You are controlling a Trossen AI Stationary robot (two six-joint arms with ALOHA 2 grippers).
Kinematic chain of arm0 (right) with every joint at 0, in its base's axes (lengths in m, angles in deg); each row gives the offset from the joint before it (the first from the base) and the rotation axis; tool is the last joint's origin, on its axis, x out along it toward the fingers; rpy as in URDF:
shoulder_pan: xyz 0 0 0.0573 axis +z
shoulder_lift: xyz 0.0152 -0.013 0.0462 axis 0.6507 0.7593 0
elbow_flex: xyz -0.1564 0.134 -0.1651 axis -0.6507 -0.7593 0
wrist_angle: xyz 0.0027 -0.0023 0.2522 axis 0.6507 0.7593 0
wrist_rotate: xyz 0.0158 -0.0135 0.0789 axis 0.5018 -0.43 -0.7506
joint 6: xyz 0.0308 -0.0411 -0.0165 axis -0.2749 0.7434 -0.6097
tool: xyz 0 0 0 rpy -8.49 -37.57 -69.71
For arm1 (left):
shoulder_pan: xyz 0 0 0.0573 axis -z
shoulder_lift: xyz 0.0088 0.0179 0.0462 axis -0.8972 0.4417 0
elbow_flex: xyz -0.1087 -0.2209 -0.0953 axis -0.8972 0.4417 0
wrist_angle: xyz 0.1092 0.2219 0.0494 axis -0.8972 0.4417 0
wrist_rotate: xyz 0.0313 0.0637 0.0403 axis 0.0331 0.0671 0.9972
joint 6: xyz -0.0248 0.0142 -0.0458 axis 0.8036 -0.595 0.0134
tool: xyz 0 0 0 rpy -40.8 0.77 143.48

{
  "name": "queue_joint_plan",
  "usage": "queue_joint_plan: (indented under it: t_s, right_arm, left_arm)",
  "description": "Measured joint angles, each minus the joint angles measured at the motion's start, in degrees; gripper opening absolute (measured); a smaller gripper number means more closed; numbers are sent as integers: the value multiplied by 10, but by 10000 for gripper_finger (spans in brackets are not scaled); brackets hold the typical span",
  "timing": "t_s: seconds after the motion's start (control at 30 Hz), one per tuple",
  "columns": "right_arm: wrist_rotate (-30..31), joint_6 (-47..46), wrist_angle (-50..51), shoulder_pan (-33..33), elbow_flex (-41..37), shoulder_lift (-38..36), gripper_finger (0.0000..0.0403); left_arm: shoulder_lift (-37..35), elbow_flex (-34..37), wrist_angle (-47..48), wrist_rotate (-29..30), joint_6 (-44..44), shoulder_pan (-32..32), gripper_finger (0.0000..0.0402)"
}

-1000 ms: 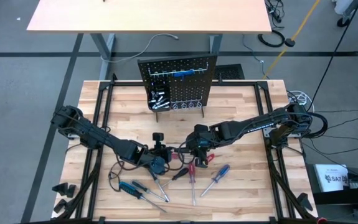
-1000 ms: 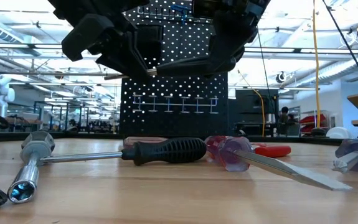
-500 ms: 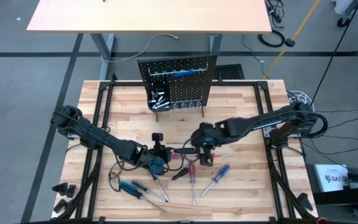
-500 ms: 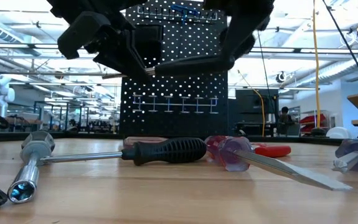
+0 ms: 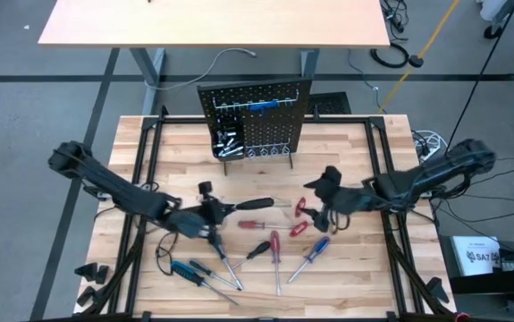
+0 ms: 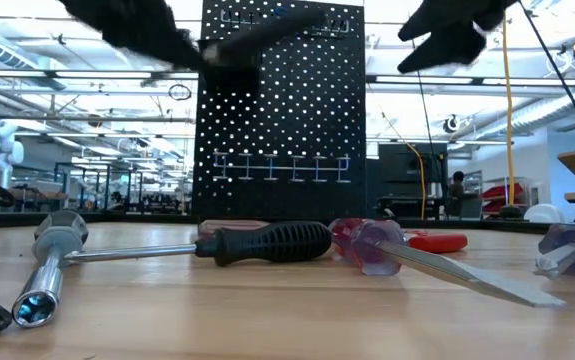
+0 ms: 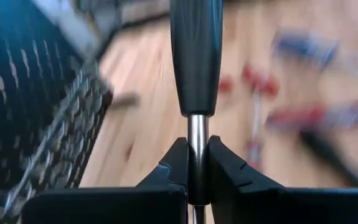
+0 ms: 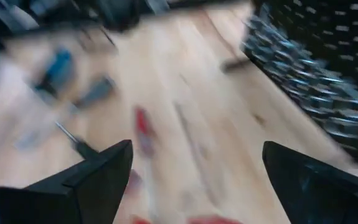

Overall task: Hang tools onto peg board
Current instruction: Hang the black screwdriver on the pegboard

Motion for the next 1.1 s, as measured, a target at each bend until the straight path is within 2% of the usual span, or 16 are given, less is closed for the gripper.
queue_joint_plan:
  t_s: [0.1,0.2,0.27,0.33,0.43,0.6,0.73,0.83,1.1]
  right_arm:
    - [-31,25,-306,0,-132,-12,351]
    - [-82,46,-623,-13,-228,27,352]
    - [-113,74,-750,-22,-256,64,352]
    - [-131,110,-821,-24,-257,101,352]
    - [-135,168,-843,-25,-218,152,352]
    - [-135,197,-786,-30,-114,224,352]
    - [-181,206,-723,-41,-50,251,352]
    - [-192,212,-718,-44,-22,273,352]
    - [-192,256,-760,-45,24,318,352]
  left_arm:
    - [-36,70,-207,-60,-74,2,26]
    - [-40,133,-425,-145,-129,-7,26]
    - [-29,161,-518,-171,-135,-17,26]
    - [-16,177,-561,-175,-133,-25,26]
    - [11,179,-588,-176,-132,-34,26]
    - [65,169,-645,-192,-132,-47,26]
    - [99,169,-716,-213,-131,-51,26]
    - [113,169,-752,-222,-132,-51,26]
    - [114,169,-763,-227,-132,-51,26]
